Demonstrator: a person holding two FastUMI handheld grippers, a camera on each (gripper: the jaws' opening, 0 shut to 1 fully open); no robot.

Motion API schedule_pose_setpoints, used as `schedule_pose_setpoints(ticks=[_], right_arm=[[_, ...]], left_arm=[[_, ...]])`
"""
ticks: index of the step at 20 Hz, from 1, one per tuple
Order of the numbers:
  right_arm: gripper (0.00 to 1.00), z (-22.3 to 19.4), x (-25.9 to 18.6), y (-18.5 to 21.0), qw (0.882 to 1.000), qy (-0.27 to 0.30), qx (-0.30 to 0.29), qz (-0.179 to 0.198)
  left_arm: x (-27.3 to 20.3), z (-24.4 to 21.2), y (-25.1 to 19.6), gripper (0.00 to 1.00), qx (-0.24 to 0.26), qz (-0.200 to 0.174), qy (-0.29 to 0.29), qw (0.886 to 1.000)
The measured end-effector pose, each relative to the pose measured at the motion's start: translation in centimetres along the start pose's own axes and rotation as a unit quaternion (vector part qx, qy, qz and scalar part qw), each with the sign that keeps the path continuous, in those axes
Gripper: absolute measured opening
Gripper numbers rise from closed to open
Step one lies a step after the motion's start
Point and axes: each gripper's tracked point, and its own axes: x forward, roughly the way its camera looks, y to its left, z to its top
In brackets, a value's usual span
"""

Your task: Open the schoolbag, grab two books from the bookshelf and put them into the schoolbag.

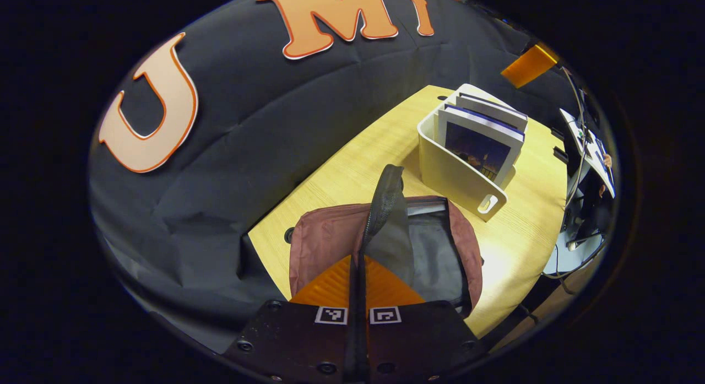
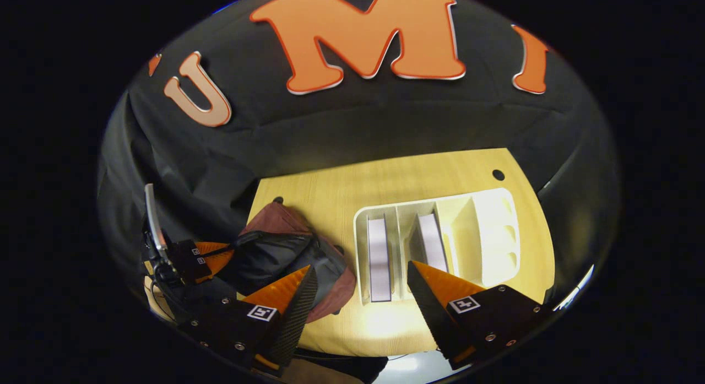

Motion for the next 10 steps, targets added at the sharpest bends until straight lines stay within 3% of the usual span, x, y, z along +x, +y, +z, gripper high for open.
schedule_pose_setpoints(ticks=[4, 10], right_arm=[[0.97, -1.0, 4.6, -1.1, 0.995, 0.083, -0.026, -0.04], [0.98, -2.8, 9.0, -2.7, 0.982, 0.157, -0.057, -0.082]], left_arm=[[0.4, -0.7, 0.0, 0.01, -0.007, -0.006, 0.001, 1.0], [1.0, -1.4, -0.2, 0.01, -0.013, -0.013, 0.005, 1.0]])
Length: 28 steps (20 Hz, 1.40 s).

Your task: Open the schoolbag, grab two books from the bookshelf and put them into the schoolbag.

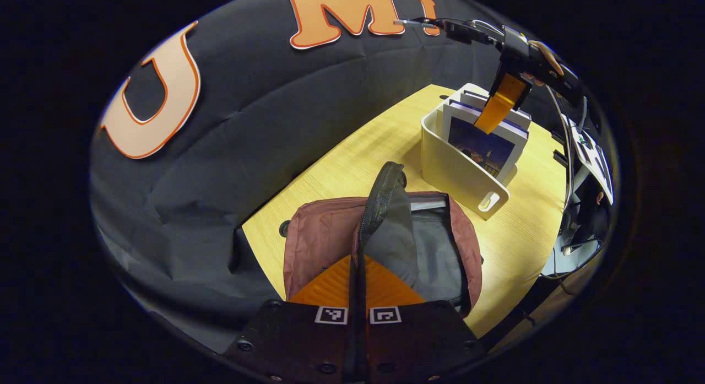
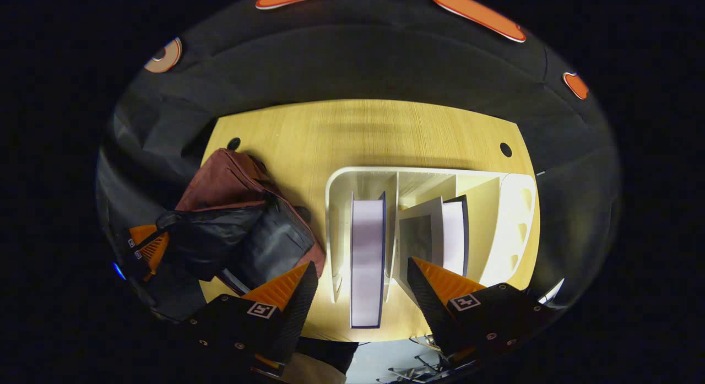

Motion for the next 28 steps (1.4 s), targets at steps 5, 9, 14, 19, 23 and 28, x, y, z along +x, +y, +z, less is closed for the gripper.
schedule_pose_setpoints(ticks=[5, 9, 14, 19, 23, 28], right_arm=[[0.88, -0.9, 2.4, 0.4, 0.999, 0.04, 0.001, -0.006], [0.68, -0.7, 3.3, 0.3, 0.999, 0.04, 0.022, -0.01], [0.36, -0.1, 3.1, -0.8, 0.998, 0.014, 0.05, -0.019], [0.34, 1.3, -1.5, -0.3, 0.995, -0.049, 0.087, 0.005], [0.34, 0.6, -6.8, -1.8, 0.993, -0.085, 0.078, -0.011], [0.33, -1.5, -14.2, -2.7, 0.985, -0.141, 0.095, 0.002]], left_arm=[[0.2, -0.5, -0.5, 0.01, 0.0, -0.004, 0.004, 1.0], [-0.1, -0.1, -0.1, 0.01, 0.012, 0.004, 0.003, 1.0], [-1.2, 0.6, 0.1, 0.01, 0.025, 0.014, -0.005, 1.0], [-1.8, 1.3, 0.3, 0.0, 0.025, 0.019, -0.011, 0.999], [-2.0, 1.4, 0.0, 0.01, 0.022, 0.017, -0.014, 1.0], [-1.7, 1.4, -0.1, 0.01, 0.021, 0.017, -0.011, 1.0]])
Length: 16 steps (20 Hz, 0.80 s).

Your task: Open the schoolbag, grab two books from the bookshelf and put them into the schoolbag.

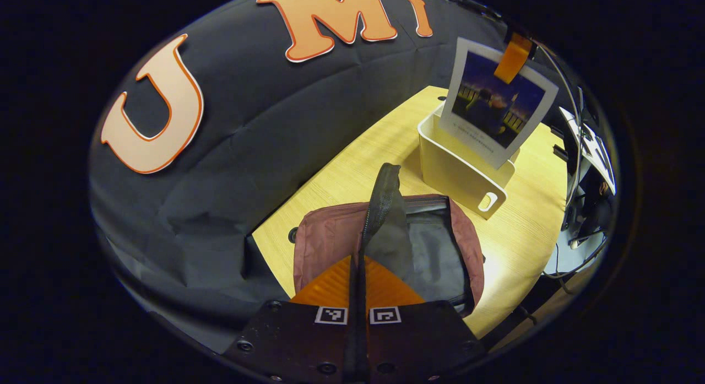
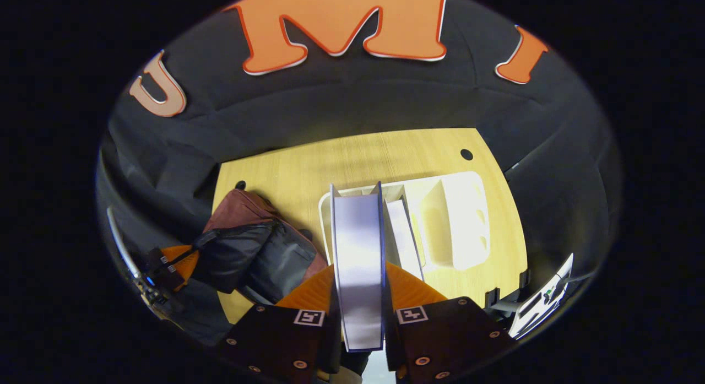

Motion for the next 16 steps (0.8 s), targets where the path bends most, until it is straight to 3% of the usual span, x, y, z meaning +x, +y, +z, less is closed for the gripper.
schedule_pose_setpoints(ticks=[2, 4, 7, 10, 12, 16], right_arm=[[0.33, -0.6, -2.4, 0.2, 0.999, -0.026, 0.011, 0.023], [0.33, -1.7, -4.0, 1.4, 0.996, -0.045, 0.042, 0.069], [0.33, -4.8, -3.6, 2.9, 0.985, -0.051, 0.094, 0.134], [0.33, -8.4, -1.0, 5.3, 0.971, -0.039, 0.135, 0.195], [0.32, -11.0, 2.1, 6.0, 0.959, -0.019, 0.181, 0.217], [0.32, -14.2, 7.5, 8.7, 0.927, -0.004, 0.266, 0.264]], left_arm=[[0.1, 0.0, 0.2, 0.01, 0.001, 0.002, 0.002, 1.0], [0.1, 0.1, 0.3, 0.01, 0.003, 0.003, 0.003, 1.0], [-0.3, 0.6, 0.3, 0.01, 0.011, 0.008, 0.002, 1.0], [-0.7, 0.8, -0.2, 0.01, 0.018, 0.009, 0.005, 1.0], [-1.0, 1.1, -0.3, 0.01, 0.019, 0.006, 0.006, 1.0], [-1.8, 1.6, -0.2, 0.01, 0.014, 0.009, 0.001, 1.0]])
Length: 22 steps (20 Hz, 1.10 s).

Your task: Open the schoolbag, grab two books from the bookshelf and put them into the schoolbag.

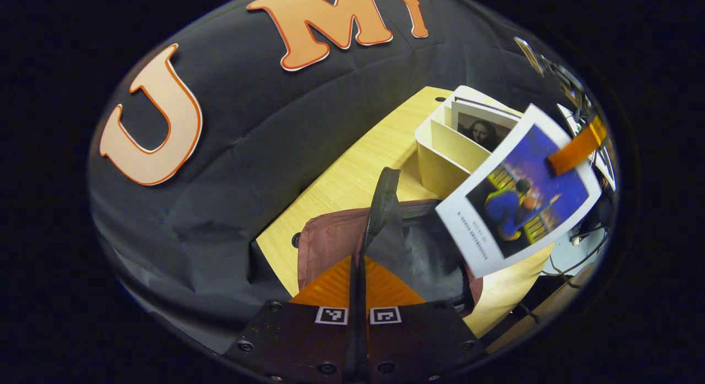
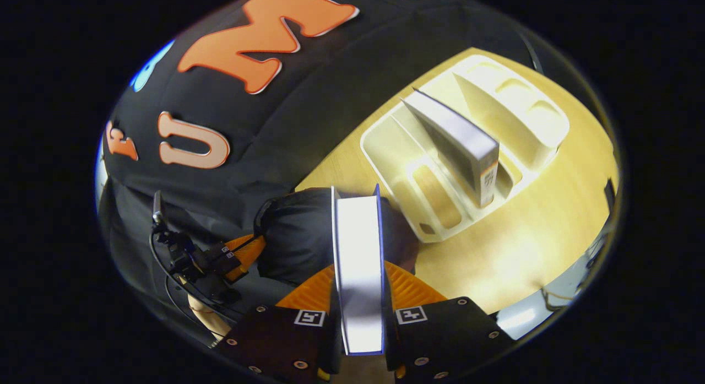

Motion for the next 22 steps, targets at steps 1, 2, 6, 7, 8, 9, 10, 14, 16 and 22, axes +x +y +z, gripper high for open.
schedule_pose_setpoints(ticks=[1, 2, 6, 7, 8, 9, 10, 14, 16, 22], right_arm=[[0.32, -0.4, 1.0, -0.3, 1.0, -0.006, 0.013, 0.009], [0.32, -0.6, 1.3, -0.4, 1.0, -0.012, 0.023, 0.017], [0.31, -1.8, 6.0, 0.2, 0.997, -0.011, 0.053, 0.045], [0.31, -2.0, 7.4, 0.5, 0.997, -0.01, 0.054, 0.048], [0.32, -2.5, 8.5, 0.8, 0.997, -0.01, 0.05, 0.049], [0.32, -2.5, 10.0, 1.2, 0.998, -0.014, 0.048, 0.048], [0.32, -2.8, 12.1, 1.6, 0.998, -0.018, 0.042, 0.043], [0.32, -2.0, 14.9, 3.5, 0.998, -0.041, 0.023, 0.031], [0.32, -2.2, 15.7, 4.0, 0.999, -0.038, 0.019, 0.028], [0.32, -1.3, 15.2, 3.6, 0.998, -0.052, 0.013, 0.02]], left_arm=[[-0.2, 0.1, 0.0, 0.01, 0.003, 0.002, 0.001, 1.0], [-0.3, 0.1, 0.0, 0.01, 0.005, 0.003, 0.004, 1.0], [-1.0, 0.6, -0.3, 0.01, 0.014, 0.007, 0.012, 1.0], [-1.2, 0.8, -0.6, 0.01, 0.016, 0.006, 0.012, 1.0], [-1.3, 1.2, -0.9, 0.01, 0.018, 0.006, 0.011, 1.0], [-1.6, 1.5, -1.3, 0.01, 0.021, 0.004, 0.009, 1.0], [-1.8, 1.6, -1.7, 0.01, 0.026, 0.003, 0.009, 1.0], [-1.6, 2.0, -3.1, 0.0, 0.031, -0.004, 0.01, 0.999], [-1.3, 1.8, -3.4, 0.01, 0.03, -0.009, 0.013, 0.999], [-0.9, 1.7, -3.2, 0.01, 0.027, -0.009, 0.016, 0.999]])
